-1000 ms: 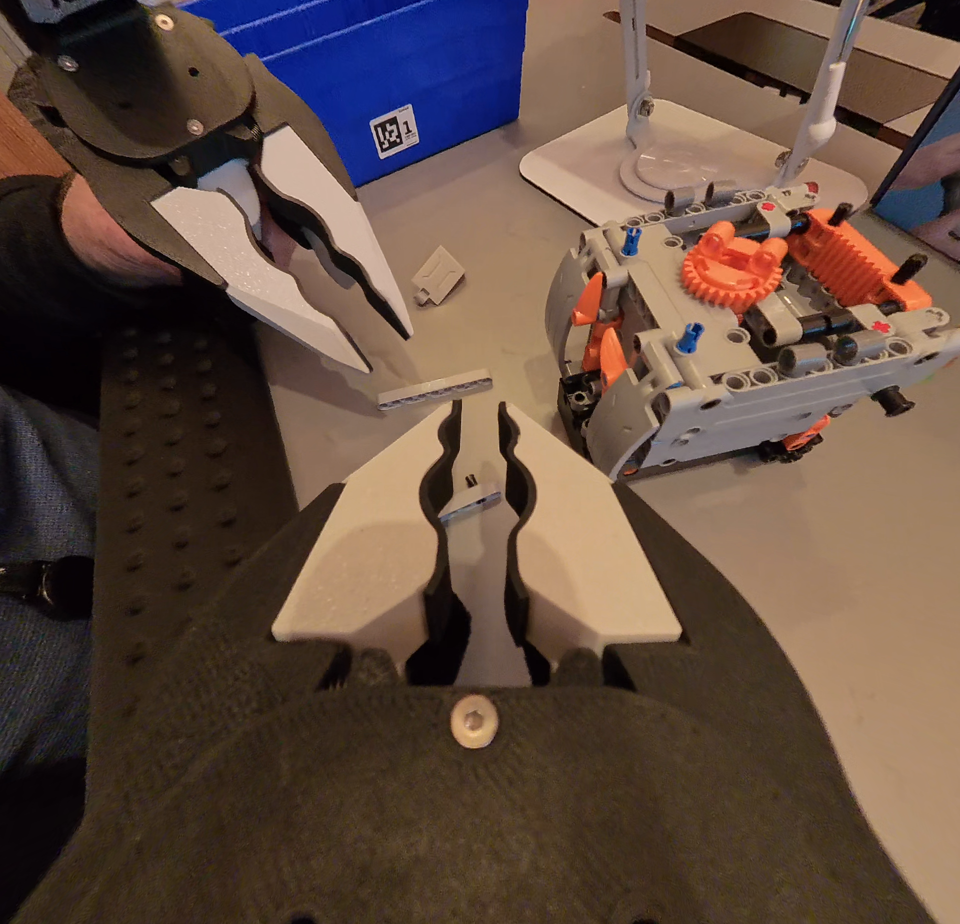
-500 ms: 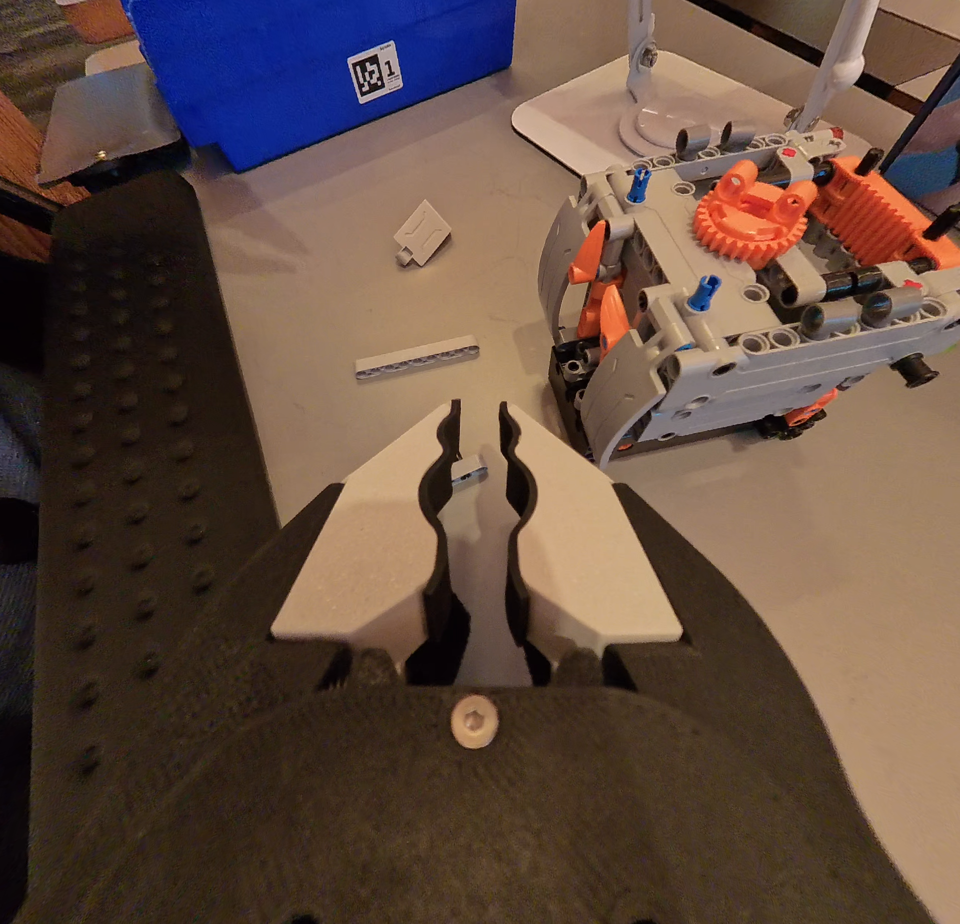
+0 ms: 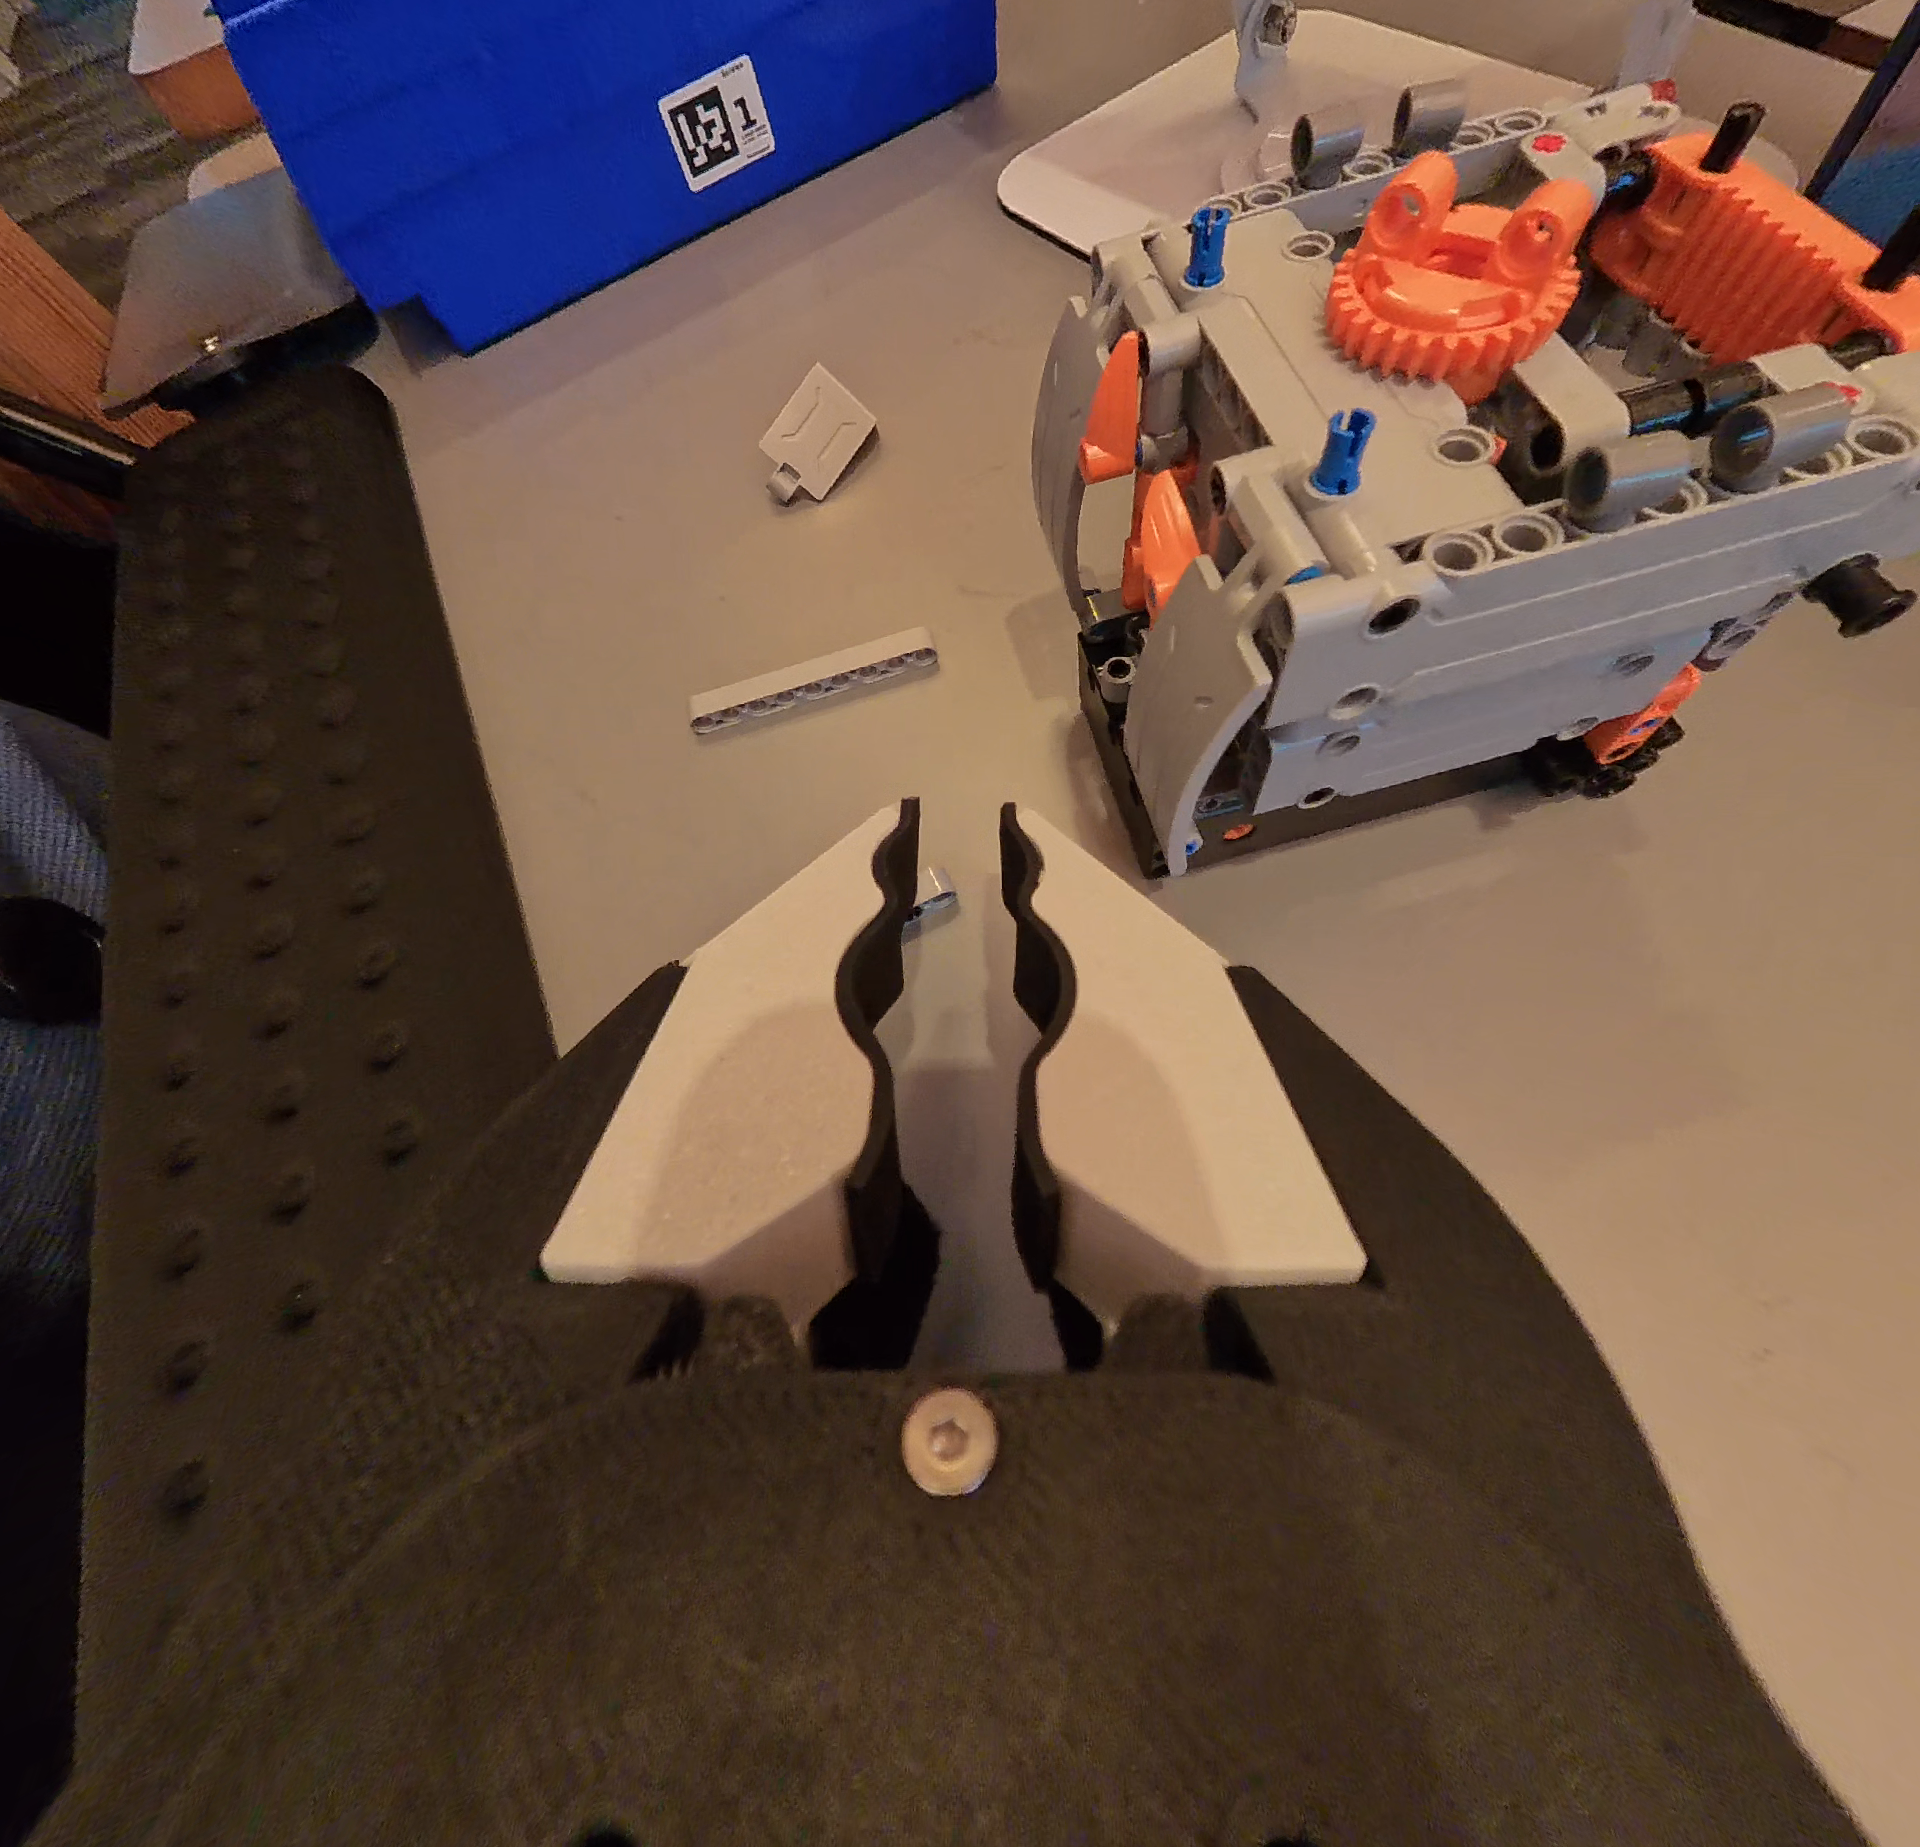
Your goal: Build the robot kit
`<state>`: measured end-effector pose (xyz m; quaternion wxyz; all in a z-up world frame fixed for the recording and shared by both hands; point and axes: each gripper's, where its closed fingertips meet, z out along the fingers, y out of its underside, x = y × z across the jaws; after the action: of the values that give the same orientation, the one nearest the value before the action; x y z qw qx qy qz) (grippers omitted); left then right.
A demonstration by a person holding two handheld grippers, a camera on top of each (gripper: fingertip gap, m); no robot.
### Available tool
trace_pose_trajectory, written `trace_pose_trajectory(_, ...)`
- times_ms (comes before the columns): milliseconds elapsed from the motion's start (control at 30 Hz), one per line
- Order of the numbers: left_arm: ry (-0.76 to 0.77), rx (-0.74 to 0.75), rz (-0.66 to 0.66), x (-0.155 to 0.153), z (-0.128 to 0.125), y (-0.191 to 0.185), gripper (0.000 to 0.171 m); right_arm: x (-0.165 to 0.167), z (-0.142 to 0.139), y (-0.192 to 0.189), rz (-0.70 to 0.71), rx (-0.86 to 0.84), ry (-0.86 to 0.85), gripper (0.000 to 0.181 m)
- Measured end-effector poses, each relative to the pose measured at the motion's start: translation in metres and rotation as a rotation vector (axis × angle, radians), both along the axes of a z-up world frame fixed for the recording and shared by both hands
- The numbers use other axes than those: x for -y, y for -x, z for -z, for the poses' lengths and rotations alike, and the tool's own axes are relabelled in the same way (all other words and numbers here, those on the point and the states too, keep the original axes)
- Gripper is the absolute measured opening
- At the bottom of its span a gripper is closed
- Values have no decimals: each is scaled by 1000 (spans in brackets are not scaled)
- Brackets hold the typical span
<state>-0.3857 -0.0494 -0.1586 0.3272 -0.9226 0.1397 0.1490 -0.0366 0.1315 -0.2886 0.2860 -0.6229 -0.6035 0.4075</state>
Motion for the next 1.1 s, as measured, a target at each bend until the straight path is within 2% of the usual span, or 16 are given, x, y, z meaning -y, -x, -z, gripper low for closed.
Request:
trace_pose_trajectory(133,100,42,-13,1,23,14,11,0,4,1,0,17,10,13)
trace_pose_trajectory(300,249,11,37,-3,31,24,10,-1,5,1,-1,16,26,13)
trace_pose_trajectory(400,317,40,58,-1,35,29,10,-1,5,0,-1,16,39,13)
trace_pose_trajectory(467,397,84,123,5,45,25,10,0,7,1,-8,22,40,14)
trace_pose_trajectory(667,684,36,311,25,78,22,7,0,9,0,-10,28,55,14)
trace_pose_trajectory(1033,766,158,531,33,123,-5,11,-7,9,1,12,14,61,13)
trace_pose_trajectory(1100,751,257,568,30,122,-21,11,-8,6,1,13,-7,58,13)
